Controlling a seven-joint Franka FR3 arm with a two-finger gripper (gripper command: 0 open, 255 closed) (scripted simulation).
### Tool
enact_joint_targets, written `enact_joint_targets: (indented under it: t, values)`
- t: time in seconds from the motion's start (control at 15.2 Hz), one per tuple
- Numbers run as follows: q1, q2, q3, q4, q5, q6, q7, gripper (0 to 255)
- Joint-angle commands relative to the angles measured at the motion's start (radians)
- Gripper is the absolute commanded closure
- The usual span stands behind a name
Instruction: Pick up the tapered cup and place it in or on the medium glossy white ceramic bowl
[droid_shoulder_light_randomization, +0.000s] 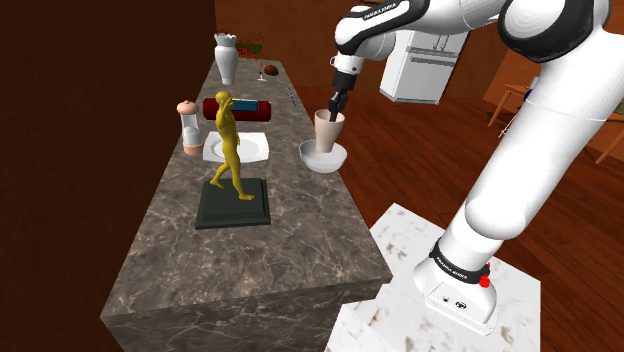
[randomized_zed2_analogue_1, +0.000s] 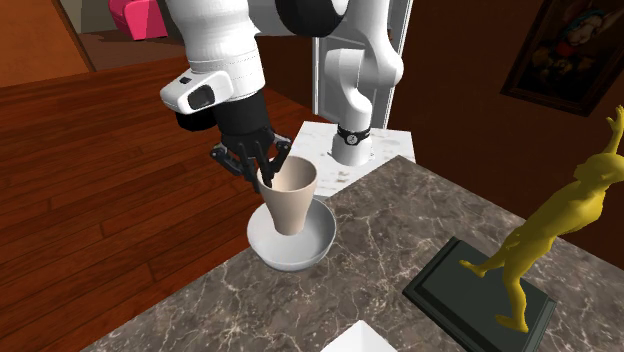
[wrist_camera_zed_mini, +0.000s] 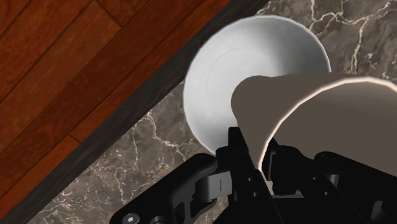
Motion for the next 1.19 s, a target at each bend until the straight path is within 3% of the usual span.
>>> enact_joint_targets:
  t: [0.0,0.4,0.46,0.79,1.12]
  values:
    - [0.001,0.001,0.001,-0.008,0.001,0.010,0.000,255]
    - [0.001,0.001,0.001,-0.008,0.001,0.010,0.000,255]
    - [0.001,0.001,0.001,-0.008,0.001,0.010,0.000,0]
    - [0.001,0.001,0.001,-0.008,0.001,0.010,0.000,0]
    - [-0.005,-0.026,-0.005,0.088,-0.013,-0.112,0.009,0]
